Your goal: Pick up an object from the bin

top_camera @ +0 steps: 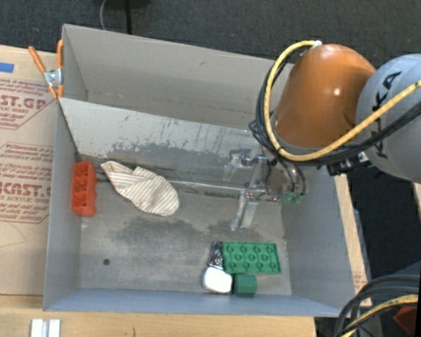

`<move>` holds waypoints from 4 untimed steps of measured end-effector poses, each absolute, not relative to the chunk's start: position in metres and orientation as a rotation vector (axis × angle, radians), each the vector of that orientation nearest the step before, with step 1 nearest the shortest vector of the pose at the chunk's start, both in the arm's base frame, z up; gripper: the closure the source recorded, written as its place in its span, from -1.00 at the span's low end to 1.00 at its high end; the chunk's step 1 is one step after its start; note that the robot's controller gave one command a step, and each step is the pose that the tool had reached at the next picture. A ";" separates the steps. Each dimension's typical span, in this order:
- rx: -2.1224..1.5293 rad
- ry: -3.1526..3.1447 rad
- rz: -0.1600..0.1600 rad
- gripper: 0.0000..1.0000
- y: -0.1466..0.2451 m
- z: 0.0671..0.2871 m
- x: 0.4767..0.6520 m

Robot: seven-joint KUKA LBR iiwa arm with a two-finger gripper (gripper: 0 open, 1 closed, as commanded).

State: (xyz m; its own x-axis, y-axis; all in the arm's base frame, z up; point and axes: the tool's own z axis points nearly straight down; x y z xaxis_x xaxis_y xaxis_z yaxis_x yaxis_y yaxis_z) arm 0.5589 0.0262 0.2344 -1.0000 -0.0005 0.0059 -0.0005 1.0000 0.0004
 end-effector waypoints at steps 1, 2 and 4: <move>0.000 -3.144 -0.001 -1.00 0.026 0.239 0.560; 0.044 -3.149 -0.001 -1.00 0.059 0.193 0.572; -0.036 -3.145 -0.003 1.00 0.065 0.126 0.594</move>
Offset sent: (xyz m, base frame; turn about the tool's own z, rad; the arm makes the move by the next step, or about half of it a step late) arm 0.0198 0.0651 -0.0914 -0.0591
